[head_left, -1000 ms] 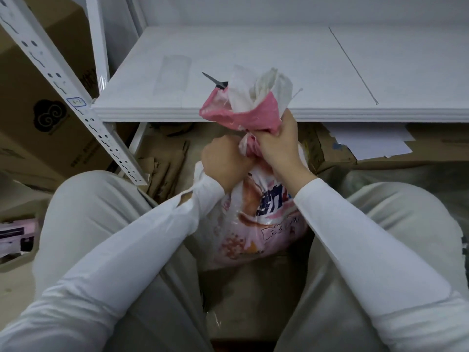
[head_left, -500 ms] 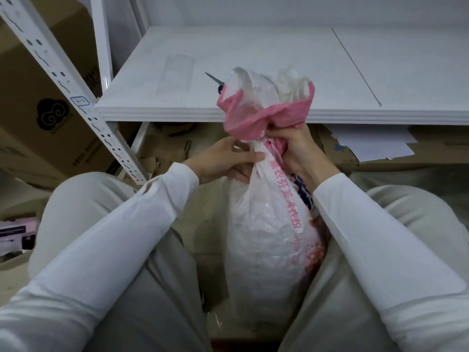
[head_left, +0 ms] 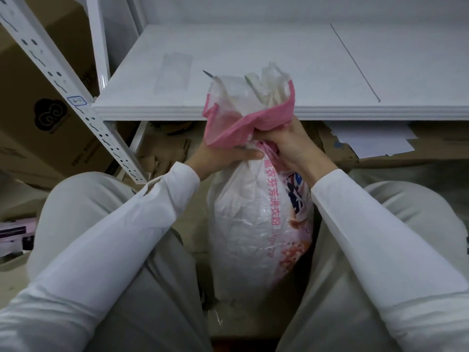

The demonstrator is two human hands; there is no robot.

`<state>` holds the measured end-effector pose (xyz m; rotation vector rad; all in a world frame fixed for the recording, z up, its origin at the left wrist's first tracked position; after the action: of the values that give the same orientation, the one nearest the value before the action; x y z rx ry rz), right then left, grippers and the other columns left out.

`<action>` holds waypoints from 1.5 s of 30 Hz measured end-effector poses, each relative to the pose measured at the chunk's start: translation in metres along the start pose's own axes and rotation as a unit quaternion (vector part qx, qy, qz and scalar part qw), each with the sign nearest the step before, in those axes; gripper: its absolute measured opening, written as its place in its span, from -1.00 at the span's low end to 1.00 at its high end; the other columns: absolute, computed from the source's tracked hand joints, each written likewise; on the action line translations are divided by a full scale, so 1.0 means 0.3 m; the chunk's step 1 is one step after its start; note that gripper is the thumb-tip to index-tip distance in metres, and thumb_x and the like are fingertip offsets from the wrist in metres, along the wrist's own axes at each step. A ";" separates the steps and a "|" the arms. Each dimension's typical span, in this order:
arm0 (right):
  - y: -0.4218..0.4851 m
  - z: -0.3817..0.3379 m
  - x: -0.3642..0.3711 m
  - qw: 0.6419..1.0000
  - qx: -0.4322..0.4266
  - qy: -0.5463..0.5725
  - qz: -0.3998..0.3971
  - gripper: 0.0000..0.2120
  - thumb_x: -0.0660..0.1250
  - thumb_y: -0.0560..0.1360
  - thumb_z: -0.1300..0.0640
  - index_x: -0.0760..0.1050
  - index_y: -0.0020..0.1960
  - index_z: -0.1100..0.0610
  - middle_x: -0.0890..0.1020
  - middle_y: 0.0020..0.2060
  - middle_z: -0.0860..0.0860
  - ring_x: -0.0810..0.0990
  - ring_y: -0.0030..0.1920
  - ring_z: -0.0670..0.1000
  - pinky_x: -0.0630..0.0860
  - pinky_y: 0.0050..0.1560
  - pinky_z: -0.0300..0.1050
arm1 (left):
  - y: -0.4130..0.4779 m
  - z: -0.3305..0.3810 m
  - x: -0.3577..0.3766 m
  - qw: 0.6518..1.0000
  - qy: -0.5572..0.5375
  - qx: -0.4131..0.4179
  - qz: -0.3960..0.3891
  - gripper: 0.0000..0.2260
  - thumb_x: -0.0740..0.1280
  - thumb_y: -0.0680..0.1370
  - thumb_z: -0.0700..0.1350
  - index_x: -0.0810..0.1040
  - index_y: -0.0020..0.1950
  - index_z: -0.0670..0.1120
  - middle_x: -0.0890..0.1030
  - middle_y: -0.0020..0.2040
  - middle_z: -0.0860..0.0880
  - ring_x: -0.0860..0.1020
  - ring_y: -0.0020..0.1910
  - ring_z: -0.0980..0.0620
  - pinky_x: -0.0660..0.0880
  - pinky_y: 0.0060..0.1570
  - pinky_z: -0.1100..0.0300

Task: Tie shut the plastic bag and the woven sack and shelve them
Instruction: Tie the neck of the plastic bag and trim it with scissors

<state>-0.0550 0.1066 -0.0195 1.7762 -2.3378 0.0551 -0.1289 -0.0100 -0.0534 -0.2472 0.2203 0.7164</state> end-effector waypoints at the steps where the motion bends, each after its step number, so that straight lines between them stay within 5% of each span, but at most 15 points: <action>1: -0.001 0.011 0.005 1.000 0.003 -0.030 -0.006 -0.69 0.38 0.38 0.46 0.57 0.11 0.28 0.66 -0.03 0.25 0.66 0.04 0.21 0.58 0.14 0.15 | -0.002 -0.016 0.004 1.000 -0.004 -0.007 -0.011 -0.42 0.59 0.29 0.01 0.50 0.26 0.02 0.59 0.15 0.06 0.56 0.12 0.16 0.52 0.17 0.18; 5: -0.006 0.018 0.003 0.994 -0.014 -0.107 0.028 -0.57 0.35 0.42 0.48 0.55 0.07 -0.01 0.69 -0.10 -0.13 0.66 -0.01 -0.19 0.56 -0.01 -0.30 | -0.008 -0.043 0.046 0.999 -0.050 -0.016 0.010 -0.67 0.51 0.41 -0.05 0.55 0.14 0.02 0.60 0.08 0.03 0.57 0.05 0.14 0.54 0.10 0.25; 9: 0.016 0.047 0.003 0.982 -0.037 -0.133 0.130 -0.59 0.33 0.40 0.46 0.55 0.21 0.21 0.68 -0.01 0.02 0.66 0.04 -0.05 0.63 0.03 -0.07 | 0.011 -0.107 0.065 0.985 -0.084 -0.082 0.129 -0.32 0.51 0.11 0.39 0.59 0.12 0.09 0.65 0.03 0.03 0.62 0.02 0.07 0.57 0.08 0.10; 13: 0.020 0.058 0.003 0.981 -0.042 -0.102 0.158 -0.64 0.36 0.40 0.43 0.56 0.16 0.17 0.68 0.03 0.05 0.65 0.08 0.00 0.58 0.16 0.07 | -0.013 -0.074 0.049 0.977 -0.103 -0.041 0.183 -0.44 0.52 0.14 0.19 0.58 0.07 0.00 0.64 0.01 -0.01 0.63 -0.01 0.08 0.59 0.01 0.16; 17: 0.018 0.029 -0.033 0.993 -0.019 0.023 0.114 -0.66 0.31 0.37 0.54 0.60 0.01 0.22 0.70 -0.10 0.11 0.67 -0.01 0.09 0.60 0.10 0.02 | 0.007 0.030 -0.030 0.999 -0.041 0.026 0.015 -0.57 0.56 0.33 -0.18 0.56 0.15 -0.10 0.65 0.06 -0.04 0.63 0.02 0.10 0.57 0.06 0.16; 20: 0.016 -0.015 -0.034 0.997 -0.025 0.068 0.040 -0.65 0.29 0.37 0.56 0.65 -0.10 0.17 0.71 -0.16 0.07 0.68 -0.06 0.04 0.60 0.07 -0.06 | 0.003 0.066 -0.107 0.992 -0.019 0.022 -0.120 -0.37 0.49 0.32 -0.39 0.41 0.35 -0.17 0.53 0.26 -0.21 0.60 0.13 -0.09 0.56 0.13 0.09; 22: 0.016 -0.030 -0.031 0.997 -0.028 0.073 -0.001 -0.68 0.30 0.35 0.52 0.60 -0.02 0.22 0.70 -0.11 0.07 0.67 -0.01 0.05 0.58 0.09 -0.07 | 0.007 0.075 -0.127 0.989 0.033 0.035 -0.138 -0.26 0.54 0.28 -0.36 0.37 0.40 -0.07 0.47 0.34 -0.13 0.58 0.16 -0.12 0.56 0.14 0.06; 26: 0.004 -0.026 -0.013 0.995 0.000 0.082 -0.048 -0.71 0.22 0.42 0.53 0.51 0.03 0.26 0.70 -0.17 0.03 0.68 -0.07 0.00 0.60 0.00 -0.12 | 0.017 0.061 -0.118 0.959 0.264 0.078 -0.066 -0.27 0.63 0.24 -0.11 0.39 0.34 0.04 0.54 0.18 0.05 0.56 -0.01 0.08 0.51 -0.10 0.38; 31: 0.005 0.007 0.021 0.996 0.018 0.071 -0.040 -0.69 0.34 0.36 0.43 0.56 0.06 0.20 0.68 -0.06 0.09 0.65 0.04 0.08 0.56 0.15 0.01 | 0.017 0.057 -0.096 0.902 0.418 0.108 0.021 -0.49 0.53 0.29 0.18 0.56 0.13 -0.04 0.61 0.00 -0.04 0.57 0.01 -0.05 0.49 0.02 0.10; 34: 0.013 0.016 -0.003 0.999 0.015 0.027 0.044 -0.70 0.40 0.36 0.43 0.60 0.01 0.14 0.70 -0.08 0.08 0.67 0.02 0.07 0.55 0.18 0.05 | 0.002 0.075 -0.085 0.890 0.428 0.088 0.129 -0.66 0.49 0.30 0.24 0.48 -0.22 0.03 0.52 -0.29 0.03 0.59 -0.11 -0.10 0.46 -0.15 0.11; 36: 0.014 0.005 -0.023 0.995 0.004 -0.033 0.096 -0.71 0.39 0.41 0.43 0.59 0.03 0.13 0.70 -0.08 0.04 0.68 -0.01 0.01 0.58 0.14 -0.02 | -0.006 0.074 -0.066 0.887 0.417 0.098 0.173 -0.57 0.42 0.29 0.34 0.33 -0.36 0.06 0.47 -0.38 0.07 0.58 -0.23 -0.07 0.41 -0.27 0.16; 41: 0.037 0.000 -0.031 0.968 -0.048 -0.186 0.163 -0.73 0.42 0.40 0.26 0.58 0.10 0.20 0.67 -0.06 -0.03 0.66 0.01 -0.05 0.58 0.13 -0.02 | -0.017 0.065 -0.026 0.874 0.396 0.100 0.263 -0.60 0.20 0.38 0.21 0.49 -0.22 -0.14 0.60 -0.23 -0.17 0.58 -0.18 -0.23 0.49 -0.22 0.07; 45: 0.049 0.039 -0.048 0.926 -0.041 -0.261 0.271 -0.75 0.39 0.37 0.12 0.56 0.00 0.21 0.66 -0.14 -0.01 0.63 -0.08 -0.02 0.57 -0.08 -0.04 | -0.031 0.072 -0.020 0.891 0.357 0.117 0.255 -0.66 0.32 0.47 0.12 0.53 -0.22 -0.18 0.60 -0.28 -0.15 0.57 -0.27 -0.18 0.52 -0.24 0.02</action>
<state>-0.0669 0.1225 -0.0322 1.1457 -3.0853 -0.4845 -0.1246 -0.0138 -0.0299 -0.2140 1.1022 1.0886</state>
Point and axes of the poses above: each hand's wrist, its own y-axis towards the middle knuckle, its own x-axis out of the palm, z = x × y, the point moved 6 cm from there along y, towards the middle knuckle
